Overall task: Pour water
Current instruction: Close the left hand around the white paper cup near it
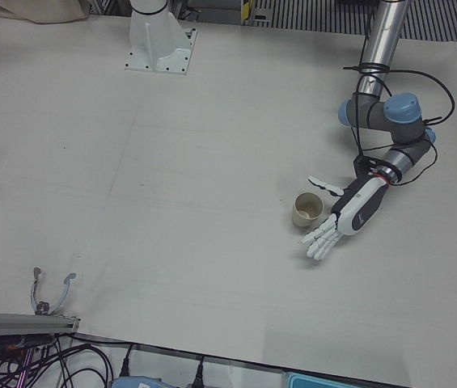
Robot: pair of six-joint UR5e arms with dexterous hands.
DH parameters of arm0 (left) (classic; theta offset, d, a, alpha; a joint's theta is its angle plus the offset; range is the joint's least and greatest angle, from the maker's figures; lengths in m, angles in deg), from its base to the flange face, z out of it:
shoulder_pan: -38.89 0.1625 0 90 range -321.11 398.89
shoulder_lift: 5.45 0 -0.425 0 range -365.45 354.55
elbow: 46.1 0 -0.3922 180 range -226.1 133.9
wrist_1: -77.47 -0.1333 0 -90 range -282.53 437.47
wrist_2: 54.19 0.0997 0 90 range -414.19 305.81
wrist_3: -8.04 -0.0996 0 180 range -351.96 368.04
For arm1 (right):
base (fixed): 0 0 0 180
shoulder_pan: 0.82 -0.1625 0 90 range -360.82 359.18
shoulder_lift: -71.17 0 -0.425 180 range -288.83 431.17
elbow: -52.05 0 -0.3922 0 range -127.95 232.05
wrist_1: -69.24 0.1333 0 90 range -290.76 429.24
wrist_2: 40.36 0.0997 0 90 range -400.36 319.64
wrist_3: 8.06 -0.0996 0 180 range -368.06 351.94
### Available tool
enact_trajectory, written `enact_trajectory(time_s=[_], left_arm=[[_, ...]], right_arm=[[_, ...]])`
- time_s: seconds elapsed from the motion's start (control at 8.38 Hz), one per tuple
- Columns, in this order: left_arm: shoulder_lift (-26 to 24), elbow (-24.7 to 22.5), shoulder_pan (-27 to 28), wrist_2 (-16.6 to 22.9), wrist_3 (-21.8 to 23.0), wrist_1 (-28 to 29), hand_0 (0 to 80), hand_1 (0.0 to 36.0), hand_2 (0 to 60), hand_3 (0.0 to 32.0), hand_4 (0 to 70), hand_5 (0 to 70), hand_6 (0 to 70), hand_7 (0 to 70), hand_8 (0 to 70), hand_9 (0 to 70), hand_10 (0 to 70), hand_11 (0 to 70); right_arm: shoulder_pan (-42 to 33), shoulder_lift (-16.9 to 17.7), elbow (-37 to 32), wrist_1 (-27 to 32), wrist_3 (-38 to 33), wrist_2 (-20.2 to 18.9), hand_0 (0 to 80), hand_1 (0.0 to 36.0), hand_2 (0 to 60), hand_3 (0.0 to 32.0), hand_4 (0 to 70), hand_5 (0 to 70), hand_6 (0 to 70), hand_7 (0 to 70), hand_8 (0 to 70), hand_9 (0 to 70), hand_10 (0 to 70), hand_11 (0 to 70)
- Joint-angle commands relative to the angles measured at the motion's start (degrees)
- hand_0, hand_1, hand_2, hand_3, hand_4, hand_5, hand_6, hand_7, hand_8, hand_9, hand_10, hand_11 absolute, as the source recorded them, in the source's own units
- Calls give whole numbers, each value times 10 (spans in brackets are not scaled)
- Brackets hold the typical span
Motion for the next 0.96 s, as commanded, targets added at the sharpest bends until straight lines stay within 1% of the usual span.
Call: enact_trajectory(time_s=[0.0,0.24,0.36,0.48,0.6,0.84], left_arm=[[-25,2,5,-24,25,-6,575,191,0,10,105,81,5,46,4,0,0,17],[-28,12,6,-24,20,-6,572,191,0,10,105,78,3,44,4,0,0,16],[-28,19,13,-24,20,-4,572,190,0,6,107,77,3,44,4,0,0,17],[-27,21,30,-23,19,-2,570,190,0,12,107,73,2,42,5,0,0,17],[-26,21,43,-23,18,-2,569,188,0,6,111,71,1,41,5,0,0,18],[-28,15,46,-23,21,-4,565,184,0,2,114,69,0,41,6,0,0,16]], right_arm=[[2,-3,-17,0,0,0,471,138,109,0,103,197,66,144,3,14,0,0],[2,-3,-19,0,-1,0,471,138,110,0,101,197,64,138,2,13,0,0],[2,-5,-25,1,-1,0,472,139,109,0,101,197,63,137,2,13,0,0],[2,-6,-28,1,-1,0,471,138,113,0,102,195,64,136,2,13,0,0],[2,-6,-31,1,-2,1,471,138,116,0,102,195,64,137,2,13,0,0],[2,-6,-34,1,-3,0,469,137,115,0,100,189,62,131,2,12,0,0]])
